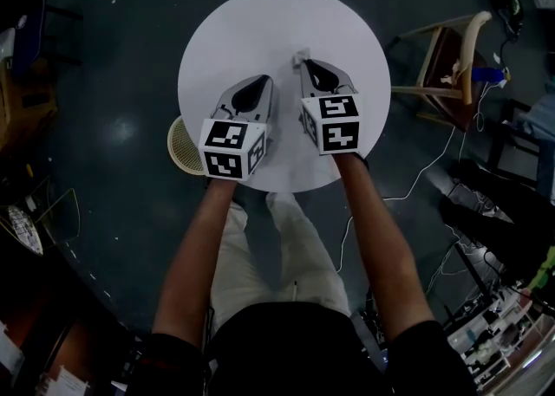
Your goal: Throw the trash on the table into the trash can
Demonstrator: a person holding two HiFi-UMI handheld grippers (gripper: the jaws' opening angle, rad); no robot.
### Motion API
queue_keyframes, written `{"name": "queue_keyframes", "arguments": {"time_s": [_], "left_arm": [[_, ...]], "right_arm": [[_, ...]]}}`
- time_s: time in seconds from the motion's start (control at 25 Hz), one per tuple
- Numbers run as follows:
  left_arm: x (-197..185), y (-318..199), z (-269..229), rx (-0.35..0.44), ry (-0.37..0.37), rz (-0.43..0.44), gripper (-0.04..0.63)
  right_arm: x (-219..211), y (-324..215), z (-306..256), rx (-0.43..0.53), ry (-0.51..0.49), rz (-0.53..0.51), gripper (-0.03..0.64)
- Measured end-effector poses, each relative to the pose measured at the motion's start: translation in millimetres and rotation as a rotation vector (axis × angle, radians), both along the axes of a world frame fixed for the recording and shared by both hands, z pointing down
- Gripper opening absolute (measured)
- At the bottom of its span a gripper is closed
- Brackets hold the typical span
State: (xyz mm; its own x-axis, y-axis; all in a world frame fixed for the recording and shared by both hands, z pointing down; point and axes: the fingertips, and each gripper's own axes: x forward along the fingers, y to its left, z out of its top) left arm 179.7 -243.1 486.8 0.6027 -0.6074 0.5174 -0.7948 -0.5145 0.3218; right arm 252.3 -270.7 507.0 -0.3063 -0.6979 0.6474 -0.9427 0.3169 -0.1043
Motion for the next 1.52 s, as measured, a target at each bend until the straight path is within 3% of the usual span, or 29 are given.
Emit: {"name": "queue_keyframes", "arguments": {"time_s": [0.2, 0.64, 1.08, 1.52], "left_arm": [[-23, 15, -8, 0.005, -0.025, 0.01, 0.008], [-94, 61, -25, -0.041, 0.011, -0.098, 0.008], [-163, 108, -28, -0.049, -0.01, -0.154, 0.008], [-250, 156, -14, -0.072, -0.017, -0.256, 0.008]], "right_arm": [[-19, 21, -10, -0.009, -0.015, -0.004, 0.023], [-85, 63, -33, -0.019, -0.054, -0.057, 0.023], [-155, 109, -35, -0.034, -0.056, -0.13, 0.023], [-251, 148, -28, -0.045, -0.086, -0.241, 0.023]]}}
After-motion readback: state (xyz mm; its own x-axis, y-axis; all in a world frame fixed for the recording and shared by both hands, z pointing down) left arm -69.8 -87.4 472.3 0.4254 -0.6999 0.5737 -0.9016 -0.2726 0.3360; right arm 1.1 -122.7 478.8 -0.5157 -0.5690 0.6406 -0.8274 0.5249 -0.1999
